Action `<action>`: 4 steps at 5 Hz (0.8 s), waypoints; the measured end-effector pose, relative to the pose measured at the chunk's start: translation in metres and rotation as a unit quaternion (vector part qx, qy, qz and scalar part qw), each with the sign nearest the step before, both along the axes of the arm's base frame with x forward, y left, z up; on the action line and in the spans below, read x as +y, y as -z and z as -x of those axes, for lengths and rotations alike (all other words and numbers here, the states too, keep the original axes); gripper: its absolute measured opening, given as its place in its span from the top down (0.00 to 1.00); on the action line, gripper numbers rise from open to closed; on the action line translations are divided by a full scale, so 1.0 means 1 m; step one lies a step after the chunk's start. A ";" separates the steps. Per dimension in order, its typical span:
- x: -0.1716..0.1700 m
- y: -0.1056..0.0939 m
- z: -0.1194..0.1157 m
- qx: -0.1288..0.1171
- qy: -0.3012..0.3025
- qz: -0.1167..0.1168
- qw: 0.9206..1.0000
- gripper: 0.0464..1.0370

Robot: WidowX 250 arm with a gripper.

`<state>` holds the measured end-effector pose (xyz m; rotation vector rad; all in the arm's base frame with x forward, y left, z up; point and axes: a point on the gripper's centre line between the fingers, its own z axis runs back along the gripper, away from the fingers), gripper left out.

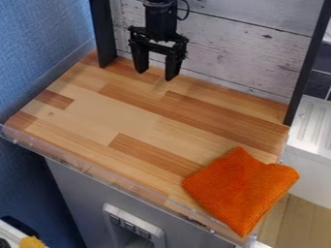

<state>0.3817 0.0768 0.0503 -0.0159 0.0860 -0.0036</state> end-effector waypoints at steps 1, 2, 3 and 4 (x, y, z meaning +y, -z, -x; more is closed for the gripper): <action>-0.022 0.021 0.014 0.021 0.000 0.002 1.000 0.04; -0.058 0.017 0.026 0.004 -0.002 -0.005 1.000 0.04; -0.095 0.015 0.041 -0.019 -0.004 -0.016 1.000 0.04; -0.129 0.013 0.062 -0.044 -0.005 -0.024 0.999 0.04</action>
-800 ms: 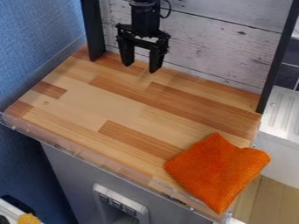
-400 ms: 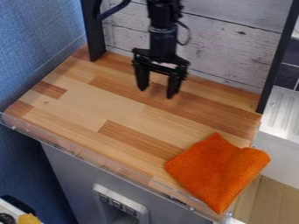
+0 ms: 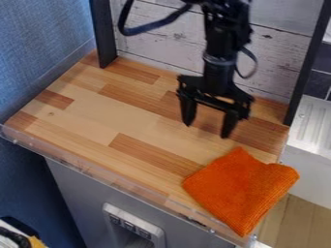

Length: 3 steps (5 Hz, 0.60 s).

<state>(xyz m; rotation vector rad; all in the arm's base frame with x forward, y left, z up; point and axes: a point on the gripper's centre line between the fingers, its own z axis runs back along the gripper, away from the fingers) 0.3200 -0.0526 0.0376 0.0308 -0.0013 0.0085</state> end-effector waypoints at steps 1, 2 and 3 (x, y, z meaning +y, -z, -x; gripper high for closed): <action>-0.028 0.001 0.019 -0.018 0.002 -0.003 1.000 0.04; -0.043 -0.004 0.033 -0.032 0.003 0.004 0.999 0.04; -0.049 0.001 0.045 -0.028 -0.001 0.010 1.000 0.04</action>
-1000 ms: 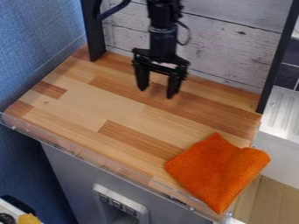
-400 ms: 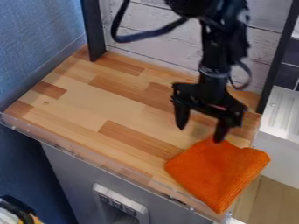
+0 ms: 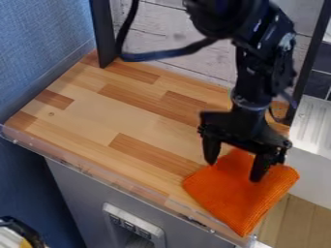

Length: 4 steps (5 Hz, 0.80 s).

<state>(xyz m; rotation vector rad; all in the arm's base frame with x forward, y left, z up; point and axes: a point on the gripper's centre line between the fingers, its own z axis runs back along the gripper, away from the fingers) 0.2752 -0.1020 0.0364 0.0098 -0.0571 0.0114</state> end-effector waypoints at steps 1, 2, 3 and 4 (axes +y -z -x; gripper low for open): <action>-0.001 0.005 0.008 0.010 -0.004 0.006 1.000 0.04; -0.003 0.001 0.010 0.007 -0.003 0.017 1.000 0.04; -0.004 0.001 0.015 0.022 0.000 0.019 1.000 0.04; -0.004 0.001 0.018 0.031 0.001 0.019 0.999 0.04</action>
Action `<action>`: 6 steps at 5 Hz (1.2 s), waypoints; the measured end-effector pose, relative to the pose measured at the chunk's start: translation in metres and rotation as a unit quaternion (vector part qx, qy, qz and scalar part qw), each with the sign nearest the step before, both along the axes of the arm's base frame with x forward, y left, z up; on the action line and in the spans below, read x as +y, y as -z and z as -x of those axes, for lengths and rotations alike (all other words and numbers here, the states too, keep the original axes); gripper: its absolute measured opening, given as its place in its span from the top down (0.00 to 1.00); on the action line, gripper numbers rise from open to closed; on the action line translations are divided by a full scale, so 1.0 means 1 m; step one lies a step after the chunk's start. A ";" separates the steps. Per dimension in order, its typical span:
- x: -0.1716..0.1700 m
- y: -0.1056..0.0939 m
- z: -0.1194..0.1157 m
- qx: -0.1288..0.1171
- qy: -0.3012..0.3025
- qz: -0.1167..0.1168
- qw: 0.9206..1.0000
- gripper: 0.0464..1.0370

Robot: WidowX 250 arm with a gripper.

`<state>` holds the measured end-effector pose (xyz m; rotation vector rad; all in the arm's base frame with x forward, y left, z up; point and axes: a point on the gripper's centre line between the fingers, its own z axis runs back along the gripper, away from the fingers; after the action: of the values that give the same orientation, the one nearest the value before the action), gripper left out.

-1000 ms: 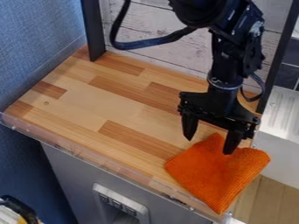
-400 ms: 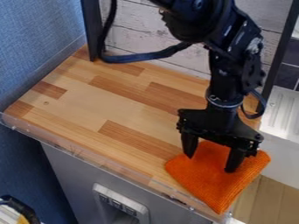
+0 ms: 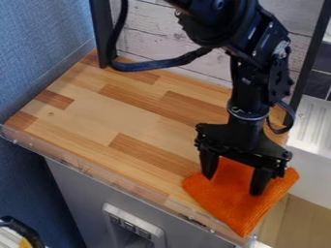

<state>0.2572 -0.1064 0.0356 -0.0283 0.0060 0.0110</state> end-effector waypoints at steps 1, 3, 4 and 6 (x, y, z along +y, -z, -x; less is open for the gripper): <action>0.000 -0.004 -0.001 0.006 0.001 -0.004 1.000 0.04; 0.001 -0.009 -0.006 0.001 0.003 -0.011 1.000 0.04; 0.001 -0.010 -0.007 0.000 0.005 -0.013 1.000 0.04; 0.001 -0.013 -0.011 -0.002 0.010 -0.015 1.000 0.04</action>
<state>0.2686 -0.1058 0.0485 0.0023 0.0024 -0.0086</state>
